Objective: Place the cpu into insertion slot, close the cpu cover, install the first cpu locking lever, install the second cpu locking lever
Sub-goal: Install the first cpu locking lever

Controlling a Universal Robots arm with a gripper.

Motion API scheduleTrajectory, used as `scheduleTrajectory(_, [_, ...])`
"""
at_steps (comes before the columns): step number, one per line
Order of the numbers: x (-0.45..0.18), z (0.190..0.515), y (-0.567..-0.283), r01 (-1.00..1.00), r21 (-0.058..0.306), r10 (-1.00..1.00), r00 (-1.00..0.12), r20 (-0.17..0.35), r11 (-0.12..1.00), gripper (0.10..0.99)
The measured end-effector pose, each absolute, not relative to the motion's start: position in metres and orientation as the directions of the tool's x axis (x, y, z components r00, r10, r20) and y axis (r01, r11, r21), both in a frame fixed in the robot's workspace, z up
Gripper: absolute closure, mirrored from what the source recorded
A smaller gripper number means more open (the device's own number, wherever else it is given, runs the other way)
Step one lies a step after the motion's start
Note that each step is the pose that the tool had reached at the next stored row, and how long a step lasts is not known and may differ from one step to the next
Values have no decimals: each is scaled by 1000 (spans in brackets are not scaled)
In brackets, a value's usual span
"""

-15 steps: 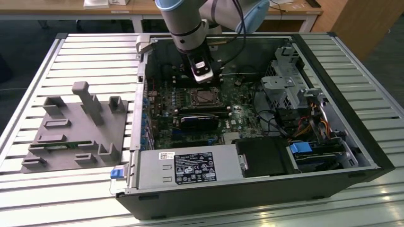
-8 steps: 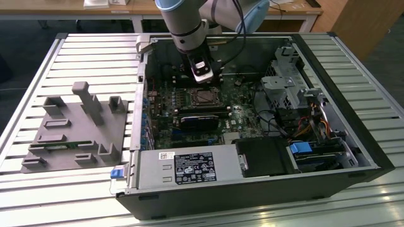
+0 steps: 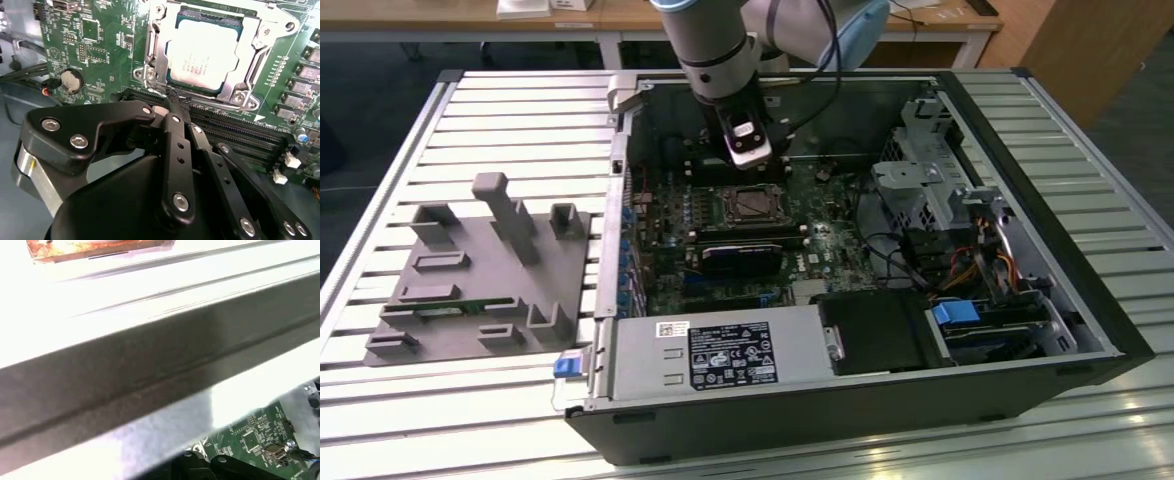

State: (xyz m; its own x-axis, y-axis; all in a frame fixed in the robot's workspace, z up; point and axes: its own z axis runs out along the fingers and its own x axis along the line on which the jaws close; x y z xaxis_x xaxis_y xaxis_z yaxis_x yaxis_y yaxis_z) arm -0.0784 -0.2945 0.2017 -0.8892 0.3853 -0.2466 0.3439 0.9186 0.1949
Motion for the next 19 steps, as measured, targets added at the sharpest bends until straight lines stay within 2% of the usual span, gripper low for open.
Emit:
scheduleTrajectory(15, [-78,217,-294,352,194,393,-886,-246,916,980])
scheduleTrajectory(16, [-74,217,-294,365,162,392,-901,-184,917,980])
scheduleTrajectory(19, [-71,217,-294,373,134,390,-910,-137,918,980])
